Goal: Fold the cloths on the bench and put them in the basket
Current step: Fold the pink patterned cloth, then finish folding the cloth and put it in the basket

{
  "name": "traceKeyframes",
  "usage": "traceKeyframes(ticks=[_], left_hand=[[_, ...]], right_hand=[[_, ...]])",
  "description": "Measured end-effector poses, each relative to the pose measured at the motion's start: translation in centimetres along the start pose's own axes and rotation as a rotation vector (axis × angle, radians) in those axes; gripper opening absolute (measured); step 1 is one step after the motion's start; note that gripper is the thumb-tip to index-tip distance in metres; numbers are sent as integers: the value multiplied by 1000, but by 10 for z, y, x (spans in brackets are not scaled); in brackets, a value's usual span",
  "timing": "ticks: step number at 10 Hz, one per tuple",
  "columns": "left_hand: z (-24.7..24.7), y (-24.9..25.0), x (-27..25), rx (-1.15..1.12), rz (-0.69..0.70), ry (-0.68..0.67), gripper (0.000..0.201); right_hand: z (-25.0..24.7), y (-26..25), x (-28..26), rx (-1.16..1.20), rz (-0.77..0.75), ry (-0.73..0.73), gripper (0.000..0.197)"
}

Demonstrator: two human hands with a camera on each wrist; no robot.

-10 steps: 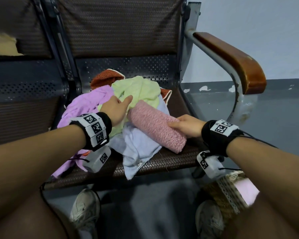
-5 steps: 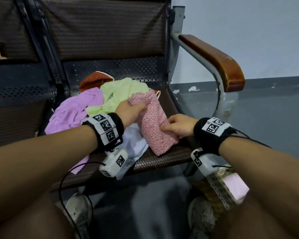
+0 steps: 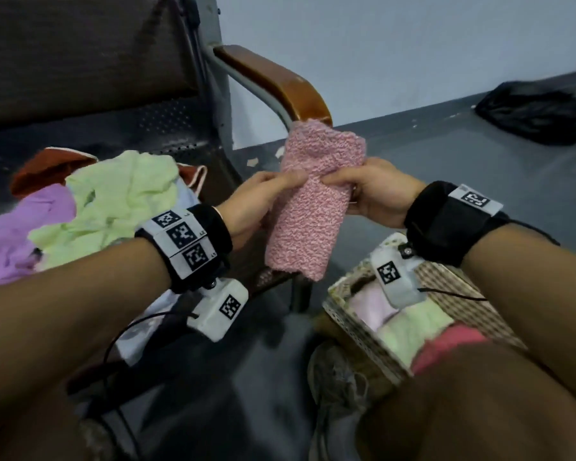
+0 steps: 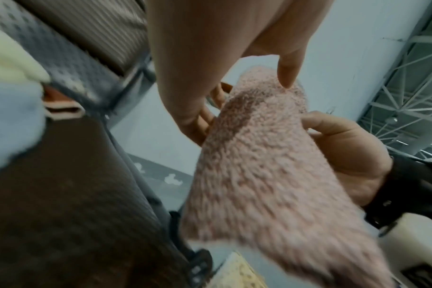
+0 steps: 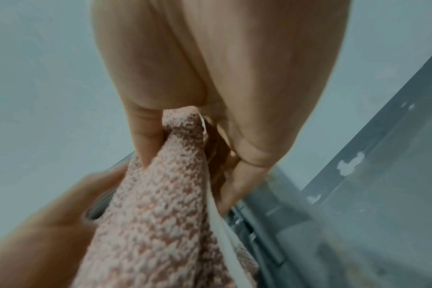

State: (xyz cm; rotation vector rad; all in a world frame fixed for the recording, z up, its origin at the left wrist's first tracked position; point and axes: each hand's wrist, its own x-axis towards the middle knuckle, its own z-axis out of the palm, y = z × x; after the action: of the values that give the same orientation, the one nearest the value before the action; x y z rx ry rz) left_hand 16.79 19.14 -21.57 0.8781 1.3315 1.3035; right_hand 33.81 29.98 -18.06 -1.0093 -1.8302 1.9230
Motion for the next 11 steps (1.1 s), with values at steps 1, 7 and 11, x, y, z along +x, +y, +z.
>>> traceKeyframes(ticks=[1,7,11], left_hand=[[53,-24,23,96,-148,-102,42],[202,-203,149,929,-640,-266,46],[205,-178,139,837,-656,-309,41]], right_hand=[[-63,30,-24,113,79,189,29],[-147,292,-4,474,612,598,30],[-156,274,1,225,741,507,49]])
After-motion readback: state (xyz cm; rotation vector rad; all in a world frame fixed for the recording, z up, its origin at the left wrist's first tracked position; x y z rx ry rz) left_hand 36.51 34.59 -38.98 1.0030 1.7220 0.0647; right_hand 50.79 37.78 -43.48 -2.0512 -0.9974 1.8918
